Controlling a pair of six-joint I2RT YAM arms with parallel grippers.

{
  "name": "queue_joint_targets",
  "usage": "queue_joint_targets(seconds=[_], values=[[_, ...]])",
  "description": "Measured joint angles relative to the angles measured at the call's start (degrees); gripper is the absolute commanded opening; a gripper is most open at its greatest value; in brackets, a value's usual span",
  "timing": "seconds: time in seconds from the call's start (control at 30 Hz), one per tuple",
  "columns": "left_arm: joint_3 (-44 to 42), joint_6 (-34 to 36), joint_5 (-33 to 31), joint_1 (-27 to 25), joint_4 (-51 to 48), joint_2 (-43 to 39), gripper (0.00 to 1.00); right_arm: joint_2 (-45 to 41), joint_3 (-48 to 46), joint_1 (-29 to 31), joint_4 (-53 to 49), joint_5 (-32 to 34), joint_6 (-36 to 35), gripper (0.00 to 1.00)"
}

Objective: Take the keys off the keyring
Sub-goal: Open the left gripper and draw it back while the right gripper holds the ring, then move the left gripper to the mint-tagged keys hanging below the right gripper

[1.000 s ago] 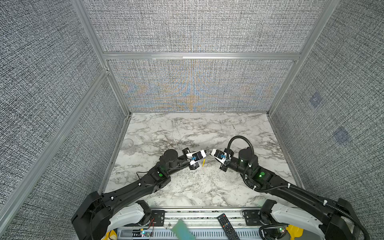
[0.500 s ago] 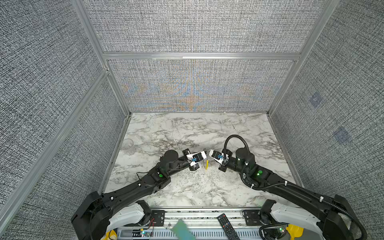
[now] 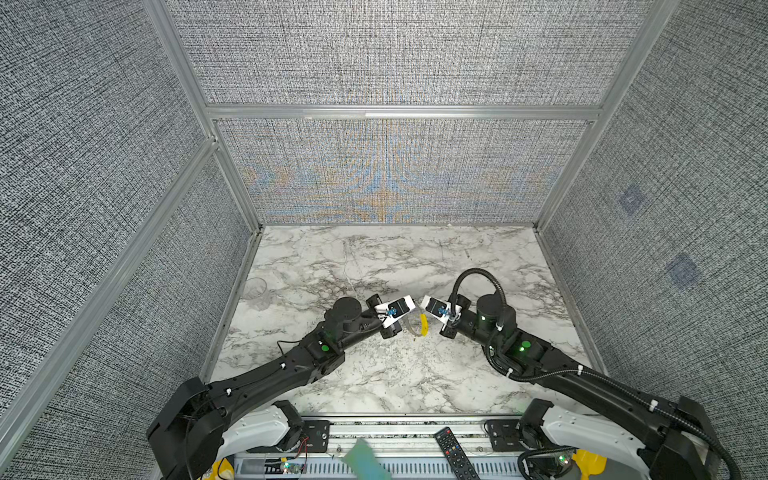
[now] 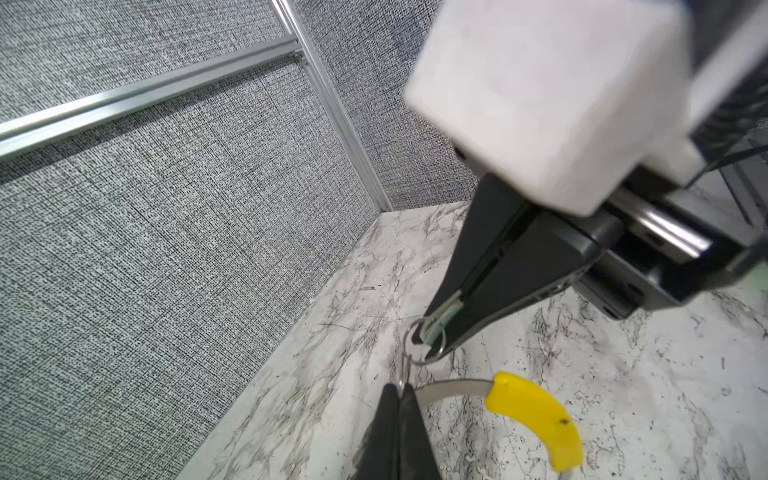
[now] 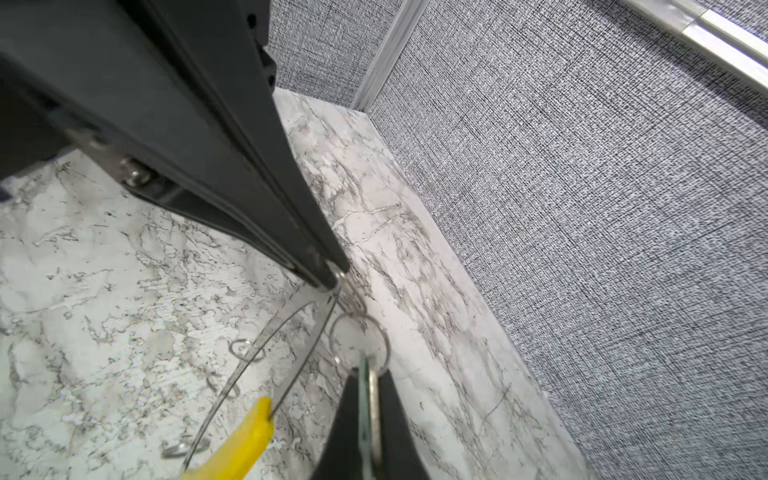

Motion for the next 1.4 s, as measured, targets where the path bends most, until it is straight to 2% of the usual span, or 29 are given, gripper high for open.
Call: queue_joint_targets(seconds=[0.23, 0.53, 0.6, 0.7, 0.77, 0.87, 1.13, 1.4], values=[[4.6, -4.7, -1.3, 0.1, -4.0, 4.1, 0.00, 2.0, 3.3, 0.0, -1.8, 5.3, -5.6, 0.00], [8.2, -11.1, 1.3, 0.8, -7.6, 7.3, 0.00, 2.0, 3.4, -0.6, -2.1, 5.9, -10.5, 0.00], [8.4, -12.5, 1.8, 1.0, -7.7, 7.4, 0.00, 1.8, 3.4, -1.6, -2.5, 4.2, -10.5, 0.00], [7.4, -14.0, 2.3, 1.3, -7.6, 5.6, 0.26, 1.4, 3.7, -3.5, -3.7, -0.5, -10.5, 0.00], [6.0, -14.4, 1.2, 1.7, -7.7, 3.5, 0.34, 1.4, 4.6, -4.8, -4.8, -3.2, -10.7, 0.00], [4.3, -14.5, -1.1, 2.2, -8.0, 0.4, 0.39, 1.7, 6.9, -6.8, -6.4, -8.2, -11.4, 0.00], [4.2, -11.2, -1.5, 5.6, -10.6, -4.7, 0.43, 5.5, 13.1, -10.6, -14.5, -20.6, -16.7, 0.00], [8.0, -7.0, 6.0, 8.4, -13.4, -2.6, 0.44, 7.3, 17.4, -10.8, -19.7, -25.6, -25.4, 0.00]])
